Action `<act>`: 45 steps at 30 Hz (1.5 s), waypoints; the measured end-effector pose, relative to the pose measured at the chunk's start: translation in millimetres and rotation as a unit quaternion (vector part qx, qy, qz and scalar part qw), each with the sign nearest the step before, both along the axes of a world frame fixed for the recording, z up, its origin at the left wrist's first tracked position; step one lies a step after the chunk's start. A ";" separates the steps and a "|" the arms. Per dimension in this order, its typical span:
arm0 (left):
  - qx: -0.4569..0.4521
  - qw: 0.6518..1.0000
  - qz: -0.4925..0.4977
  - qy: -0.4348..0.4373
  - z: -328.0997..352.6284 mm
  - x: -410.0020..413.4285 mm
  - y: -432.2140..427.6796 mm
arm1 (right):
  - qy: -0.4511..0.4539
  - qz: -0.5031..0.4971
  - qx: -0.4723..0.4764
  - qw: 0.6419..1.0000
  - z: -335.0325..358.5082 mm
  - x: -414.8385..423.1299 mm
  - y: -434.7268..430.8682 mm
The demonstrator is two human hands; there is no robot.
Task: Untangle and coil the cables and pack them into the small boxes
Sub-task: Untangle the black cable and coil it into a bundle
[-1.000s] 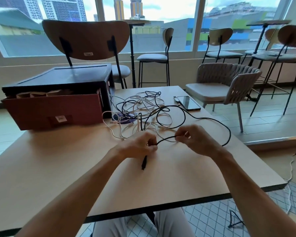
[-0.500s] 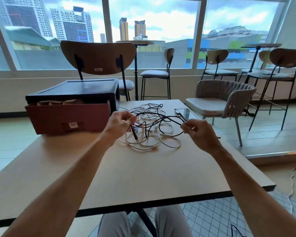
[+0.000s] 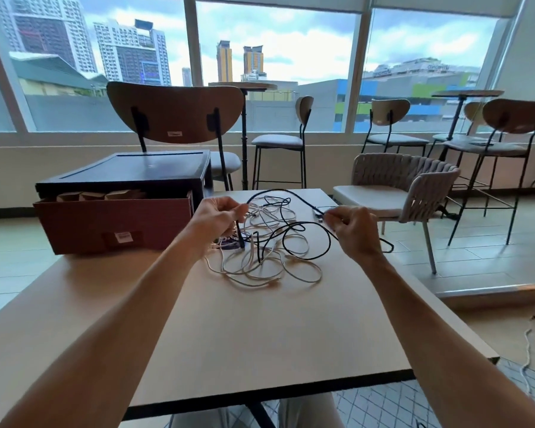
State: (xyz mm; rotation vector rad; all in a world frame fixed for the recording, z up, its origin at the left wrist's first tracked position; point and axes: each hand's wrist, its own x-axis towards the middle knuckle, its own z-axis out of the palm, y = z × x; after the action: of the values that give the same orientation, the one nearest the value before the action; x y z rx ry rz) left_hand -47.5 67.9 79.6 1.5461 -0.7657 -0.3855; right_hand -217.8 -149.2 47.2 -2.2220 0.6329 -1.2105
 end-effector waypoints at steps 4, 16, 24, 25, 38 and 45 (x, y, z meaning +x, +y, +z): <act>-0.064 0.993 -0.030 0.090 6.9 13.4 -11.8 | 0.007 -0.045 -0.007 0.999 6.3 33.4 -1.1; -0.116 0.983 -0.023 0.141 9.3 57.1 -45.7 | -0.013 -0.012 0.037 0.999 27.3 114.5 -13.5; -0.251 0.932 0.001 0.260 15.6 81.4 -59.3 | -0.030 0.355 0.339 0.871 40.1 129.7 -25.4; -0.255 0.929 -0.005 0.266 15.8 83.7 -59.9 | -0.034 0.362 0.345 0.865 40.7 131.5 -25.3; -0.147 0.968 0.003 0.201 -9.1 94.5 -72.5 | 0.052 0.404 0.209 0.889 5.7 165.9 -10.6; -0.143 0.978 0.059 0.139 -10.1 89.5 -80.8 | 0.051 0.416 0.194 0.887 10.8 168.6 -12.1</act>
State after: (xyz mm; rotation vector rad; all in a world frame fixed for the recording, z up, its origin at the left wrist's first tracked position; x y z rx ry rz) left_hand 42.0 -12.9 69.5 1.2282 -0.4841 -0.3772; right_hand -49.1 -161.3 58.1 -1.8740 -0.0797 -0.4705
